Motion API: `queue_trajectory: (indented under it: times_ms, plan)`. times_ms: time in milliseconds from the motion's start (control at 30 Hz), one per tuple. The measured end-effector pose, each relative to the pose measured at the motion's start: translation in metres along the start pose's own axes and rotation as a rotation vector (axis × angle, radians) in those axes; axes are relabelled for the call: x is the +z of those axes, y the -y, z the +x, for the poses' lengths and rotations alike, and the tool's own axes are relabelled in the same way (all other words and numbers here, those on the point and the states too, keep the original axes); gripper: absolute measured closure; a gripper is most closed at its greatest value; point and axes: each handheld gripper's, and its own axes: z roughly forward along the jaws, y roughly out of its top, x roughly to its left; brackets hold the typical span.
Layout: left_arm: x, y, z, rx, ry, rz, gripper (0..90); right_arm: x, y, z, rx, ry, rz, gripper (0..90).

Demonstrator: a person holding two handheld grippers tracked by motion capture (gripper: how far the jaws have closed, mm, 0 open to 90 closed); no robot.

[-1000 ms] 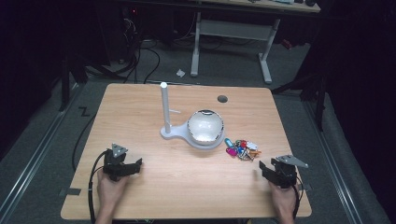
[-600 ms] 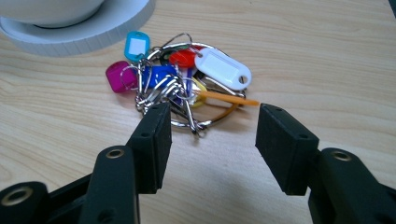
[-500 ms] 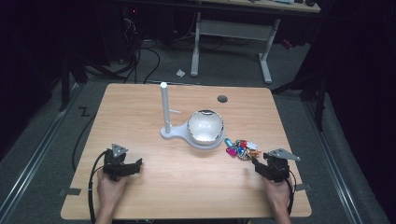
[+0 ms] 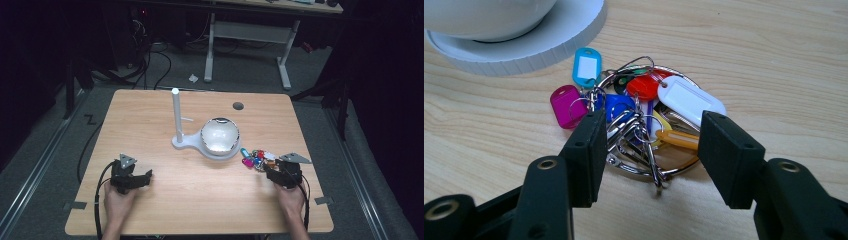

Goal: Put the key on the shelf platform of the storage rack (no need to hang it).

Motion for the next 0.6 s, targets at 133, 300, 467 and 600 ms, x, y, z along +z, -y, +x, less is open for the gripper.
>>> queue_trajectory:
  times_ms: [133, 300, 467, 600]
  plan:
    - [0.000, 0.000, 0.000, 0.000, 0.000, 0.000, 16.2, 0.007, -0.004, 0.002, 0.003, -0.002, 0.009, 45.8]
    - [0.000, 0.000, 0.000, 0.002, 0.004, 0.002, 16.3, 0.017, -0.009, 0.004, -0.001, 0.003, 0.025, 45.7]
    - [0.000, 0.000, 0.000, -0.003, 0.001, 0.005, 16.5, 0.028, -0.008, 0.005, 0.005, 0.005, 0.047, 45.4]
    - [0.000, 0.000, 0.000, -0.003, 0.002, 0.005, 16.5, 0.033, -0.007, 0.004, 0.011, 0.008, 0.054, 45.4]
